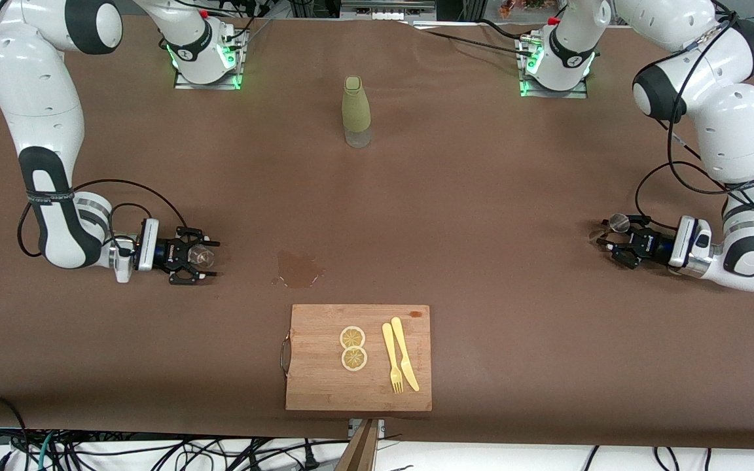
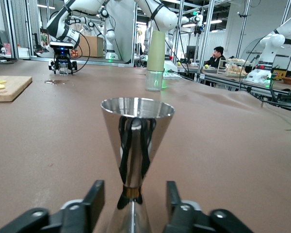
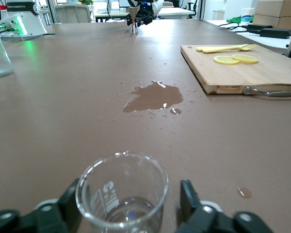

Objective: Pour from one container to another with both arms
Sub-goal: 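Set down the glass cup and jigger and open both grippers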

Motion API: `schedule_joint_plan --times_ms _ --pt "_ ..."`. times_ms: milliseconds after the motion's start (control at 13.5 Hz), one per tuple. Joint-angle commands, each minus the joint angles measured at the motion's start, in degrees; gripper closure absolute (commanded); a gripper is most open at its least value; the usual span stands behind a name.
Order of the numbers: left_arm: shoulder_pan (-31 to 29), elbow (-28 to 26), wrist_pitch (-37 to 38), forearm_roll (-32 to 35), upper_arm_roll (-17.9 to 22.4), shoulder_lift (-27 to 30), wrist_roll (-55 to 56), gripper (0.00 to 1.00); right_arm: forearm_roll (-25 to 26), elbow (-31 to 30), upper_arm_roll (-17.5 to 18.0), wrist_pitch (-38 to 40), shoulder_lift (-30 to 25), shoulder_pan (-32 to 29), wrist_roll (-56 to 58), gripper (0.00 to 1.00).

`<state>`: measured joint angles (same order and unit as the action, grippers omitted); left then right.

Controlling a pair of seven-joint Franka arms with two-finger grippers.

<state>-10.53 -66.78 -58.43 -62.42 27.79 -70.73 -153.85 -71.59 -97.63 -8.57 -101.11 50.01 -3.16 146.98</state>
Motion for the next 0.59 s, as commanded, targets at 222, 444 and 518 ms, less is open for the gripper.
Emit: schedule_joint_plan --times_ms 222,444,518 --pt "1.21 -5.18 -16.04 5.44 1.74 15.58 -6.2 0.0 -0.31 0.42 -5.22 4.07 -0.53 -0.09 -0.37 0.0" --pt "3.4 -10.2 -30.12 11.15 1.65 27.54 -6.03 0.0 2.14 2.7 -8.12 4.69 -0.62 -0.09 -3.08 0.0" --pt "4.37 -11.26 -32.77 13.26 1.65 31.14 -5.59 0.0 3.54 4.01 -8.74 4.69 -0.62 -0.09 -5.28 0.0"
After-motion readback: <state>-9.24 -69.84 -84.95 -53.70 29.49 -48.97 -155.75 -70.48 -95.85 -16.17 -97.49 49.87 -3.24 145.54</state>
